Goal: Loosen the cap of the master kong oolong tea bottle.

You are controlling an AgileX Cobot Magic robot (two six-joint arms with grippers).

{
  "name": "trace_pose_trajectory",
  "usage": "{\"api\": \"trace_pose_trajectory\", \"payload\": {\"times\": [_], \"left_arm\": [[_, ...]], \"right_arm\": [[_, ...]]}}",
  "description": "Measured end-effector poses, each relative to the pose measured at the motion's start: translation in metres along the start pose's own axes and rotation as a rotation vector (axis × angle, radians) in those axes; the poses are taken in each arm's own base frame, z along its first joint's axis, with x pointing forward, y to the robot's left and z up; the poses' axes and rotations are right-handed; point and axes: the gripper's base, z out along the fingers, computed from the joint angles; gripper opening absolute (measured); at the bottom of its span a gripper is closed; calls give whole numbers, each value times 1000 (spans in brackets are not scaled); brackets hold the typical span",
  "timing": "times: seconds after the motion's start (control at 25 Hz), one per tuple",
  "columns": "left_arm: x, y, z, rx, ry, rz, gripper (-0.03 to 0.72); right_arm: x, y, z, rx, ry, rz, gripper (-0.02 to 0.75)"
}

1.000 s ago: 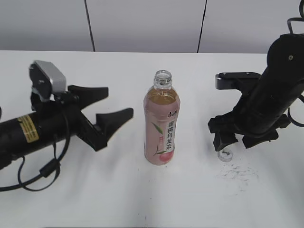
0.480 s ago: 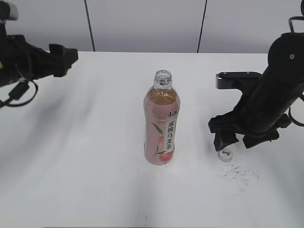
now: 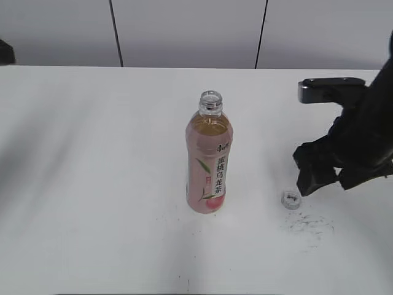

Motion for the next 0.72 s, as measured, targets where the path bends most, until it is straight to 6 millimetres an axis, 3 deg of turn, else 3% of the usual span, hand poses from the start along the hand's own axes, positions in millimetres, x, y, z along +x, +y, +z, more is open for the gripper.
{"api": "trace_pose_trajectory", "payload": {"times": [0.16, 0.4, 0.72], "left_arm": [[-1, 2, -58, 9, -47, -14, 553], [26, 12, -133, -17, -17, 51, 553], [92, 31, -181, -16, -23, 151, 553]], "right_arm": [[25, 2, -38, -2, -49, -23, 557], [82, -5, -68, 51, -73, -74, 554], [157, -7, -110, 49, -315, -103, 554]]}}
